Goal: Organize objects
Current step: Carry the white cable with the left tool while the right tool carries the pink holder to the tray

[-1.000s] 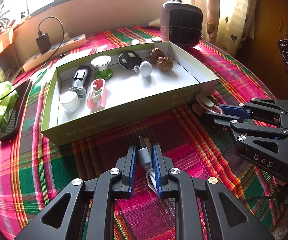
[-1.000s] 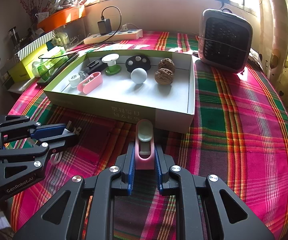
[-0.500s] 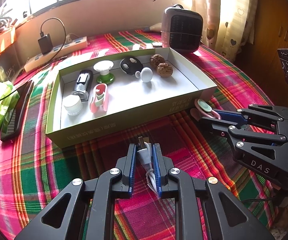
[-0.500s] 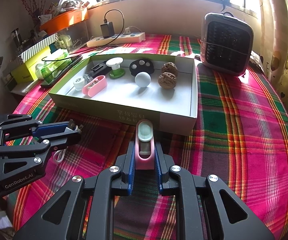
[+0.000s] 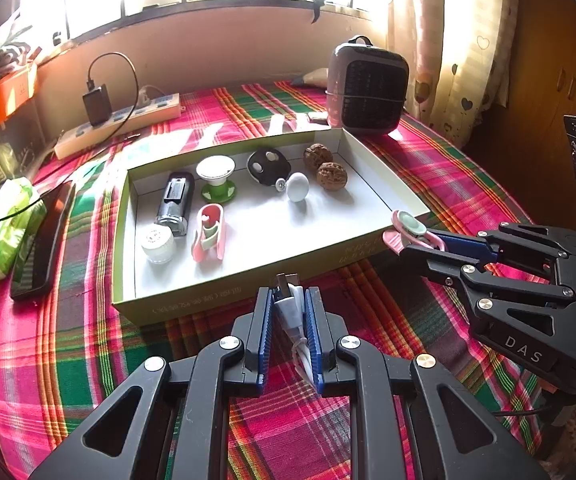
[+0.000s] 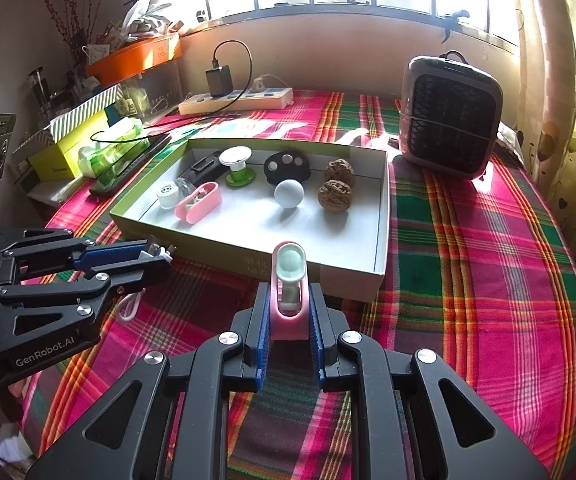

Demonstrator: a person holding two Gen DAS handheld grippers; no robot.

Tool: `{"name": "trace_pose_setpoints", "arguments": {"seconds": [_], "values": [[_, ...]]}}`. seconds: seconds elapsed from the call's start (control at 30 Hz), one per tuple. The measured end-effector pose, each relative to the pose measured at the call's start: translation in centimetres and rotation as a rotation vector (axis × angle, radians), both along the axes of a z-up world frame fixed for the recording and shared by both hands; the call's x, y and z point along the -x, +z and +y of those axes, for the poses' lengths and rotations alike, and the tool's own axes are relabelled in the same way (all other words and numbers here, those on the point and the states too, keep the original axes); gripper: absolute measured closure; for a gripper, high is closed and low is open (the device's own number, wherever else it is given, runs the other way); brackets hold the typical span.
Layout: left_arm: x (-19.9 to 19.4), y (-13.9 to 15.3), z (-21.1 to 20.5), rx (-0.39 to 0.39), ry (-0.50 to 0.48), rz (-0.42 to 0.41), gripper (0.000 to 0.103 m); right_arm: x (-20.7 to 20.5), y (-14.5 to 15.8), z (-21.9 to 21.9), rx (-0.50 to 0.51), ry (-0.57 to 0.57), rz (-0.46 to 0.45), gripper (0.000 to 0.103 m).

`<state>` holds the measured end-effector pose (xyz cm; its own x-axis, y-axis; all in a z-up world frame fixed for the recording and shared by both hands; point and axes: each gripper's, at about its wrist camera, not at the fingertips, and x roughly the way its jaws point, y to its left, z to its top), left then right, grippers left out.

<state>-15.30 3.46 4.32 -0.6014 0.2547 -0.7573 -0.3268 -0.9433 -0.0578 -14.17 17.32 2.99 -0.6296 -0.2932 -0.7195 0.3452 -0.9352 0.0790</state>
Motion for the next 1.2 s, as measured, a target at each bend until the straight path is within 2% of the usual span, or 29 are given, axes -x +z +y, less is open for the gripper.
{"name": "trace_pose_setpoints", "arguments": {"seconds": [0.53,1.2], "values": [[2.1,1.4,0.2,-0.019,-0.003,0.027,0.088,1.5,1.2,-0.4,-0.009,0.003,0.027,0.085],[7.5,0.5,0.6,-0.054,0.026,-0.014,0.088,6.4,0.8,-0.8,-0.030,0.002,-0.003,0.085]]}}
